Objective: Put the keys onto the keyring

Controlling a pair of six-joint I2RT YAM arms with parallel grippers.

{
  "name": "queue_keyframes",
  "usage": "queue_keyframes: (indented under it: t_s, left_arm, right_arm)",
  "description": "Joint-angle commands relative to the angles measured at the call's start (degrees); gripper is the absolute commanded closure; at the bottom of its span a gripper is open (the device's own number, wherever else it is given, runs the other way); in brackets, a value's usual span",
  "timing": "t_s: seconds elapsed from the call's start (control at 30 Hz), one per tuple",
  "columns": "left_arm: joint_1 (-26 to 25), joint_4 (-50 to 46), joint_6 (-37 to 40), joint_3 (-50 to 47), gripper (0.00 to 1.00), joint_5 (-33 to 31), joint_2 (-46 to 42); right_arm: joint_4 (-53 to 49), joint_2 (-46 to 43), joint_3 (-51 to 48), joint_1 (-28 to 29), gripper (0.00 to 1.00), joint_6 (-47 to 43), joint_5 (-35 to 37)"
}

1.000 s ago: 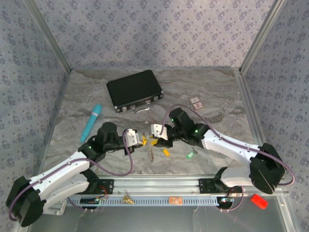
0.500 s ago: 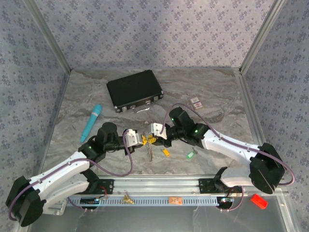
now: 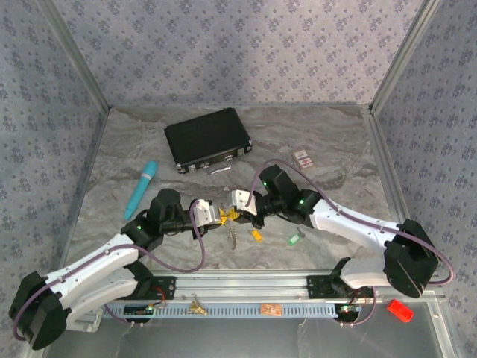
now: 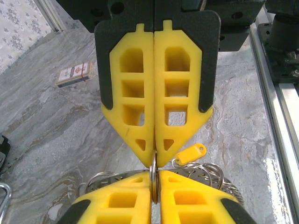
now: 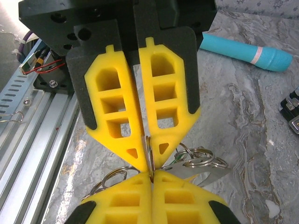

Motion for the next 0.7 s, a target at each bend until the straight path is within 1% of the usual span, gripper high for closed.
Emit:
queue_keyframes:
  t_s: [0.0,0.1,0.2,0.3,0.4,0.43,0.47,0.57,0.6,0.67]
  left_arm:
    - [-0.6,1.37,0.91,0.6,0.86,0.16,-0.15]
    - [-0.63,1.44,0.93,0.93,0.85,0.34,0.07]
    - [-0.59,1.16,1.22,1.29,0.87,0.78,0.4]
    - [-0.67,0.81,1.67,1.65,0.9,1.28,0.67]
    - [-0.68,0.34,2.38,2.13,0.98,1.83,1.12]
    - [-0.65,0.32,2.62,2.18,1.0,1.69,1.21]
    - [-0.66,0.24,2.84,2.19,1.0,1.43,1.18]
    - [-0.74,0.1,3.75,1.93,1.0,0.41,0.39]
    - [-0.68,0.06,4.09,1.84,1.0,0.1,0.08]
    - [-1.33,0.36,5.43,1.45,1.0,-1.51,-0.73]
  right_arm:
    - [-2.84,1.07,2.94,0.91,1.0,-1.84,-1.52]
    - [-4.34,1.81,3.78,1.11,1.0,-2.75,-1.25]
    - [-5.35,2.39,4.32,1.44,1.0,-3.5,-1.16]
    - [-6.51,2.68,4.98,1.58,1.0,-4.1,-1.22]
    - [-7.1,2.65,5.46,1.71,1.0,-4.33,-1.49]
    - [-7.07,2.36,5.22,1.36,0.97,-3.96,-1.59]
    - [-6.2,1.76,4.55,0.78,0.85,-3.05,-1.84]
    - [-3.21,-2.3,0.89,-1.93,0.67,0.17,-1.84]
    - [-2.22,-3.94,-0.68,-2.71,0.64,1.16,-1.06]
    - [-0.71,-7.99,-3.72,-4.13,0.61,3.7,2.15]
